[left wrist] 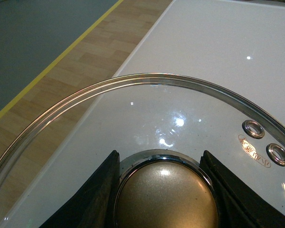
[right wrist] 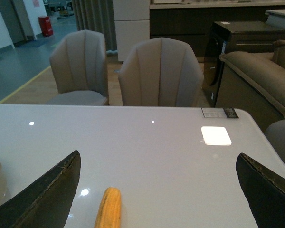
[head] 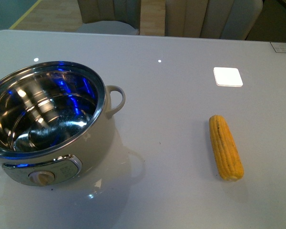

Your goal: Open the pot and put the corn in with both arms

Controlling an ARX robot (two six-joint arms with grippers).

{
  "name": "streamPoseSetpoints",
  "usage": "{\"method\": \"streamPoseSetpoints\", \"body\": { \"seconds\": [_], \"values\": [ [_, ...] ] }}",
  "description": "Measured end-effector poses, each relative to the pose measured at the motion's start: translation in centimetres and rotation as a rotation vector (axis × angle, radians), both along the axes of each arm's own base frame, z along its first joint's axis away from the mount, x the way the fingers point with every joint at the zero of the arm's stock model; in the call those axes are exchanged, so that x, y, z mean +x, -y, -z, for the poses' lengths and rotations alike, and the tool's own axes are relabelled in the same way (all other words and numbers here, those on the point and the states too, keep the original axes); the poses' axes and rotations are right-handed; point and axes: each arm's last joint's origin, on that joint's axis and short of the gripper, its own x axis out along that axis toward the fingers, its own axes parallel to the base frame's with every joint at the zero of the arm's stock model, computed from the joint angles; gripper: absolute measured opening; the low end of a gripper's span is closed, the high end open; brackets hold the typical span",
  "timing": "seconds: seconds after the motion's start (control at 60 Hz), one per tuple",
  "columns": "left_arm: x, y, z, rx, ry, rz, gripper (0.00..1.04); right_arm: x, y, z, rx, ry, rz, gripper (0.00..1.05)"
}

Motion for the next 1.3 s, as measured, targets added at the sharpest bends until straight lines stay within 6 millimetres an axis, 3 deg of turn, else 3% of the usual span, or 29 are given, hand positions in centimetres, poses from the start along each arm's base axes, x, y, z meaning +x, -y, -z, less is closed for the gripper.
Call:
{"method": "streamPoseSetpoints", "body": {
  "seconds": [0.15,0.7,1.1,1.3],
  "values": [
    [1.0,0.3,2.6,-0.011,-0.010,0.030,0.44,0.0,0.0,0.0,0.000,0.000,0.000,0.96],
    [2.3,0.5,7.9,-0.043,-0.030,0.084,0.44,0.0,0.0,0.0,0.000,0.000,0.000,0.96],
    [2.7,1.0,8.9,-0.050,-0.030,0.106,0.44,0.0,0.0,0.0,0.000,0.000,0.000,0.96],
    [2.8,1.0,8.8,-0.041,-0.028,0.110,0.75,0.0,0.0,0.0,0.000,0.000,0.000,0.96]
  ]
}}
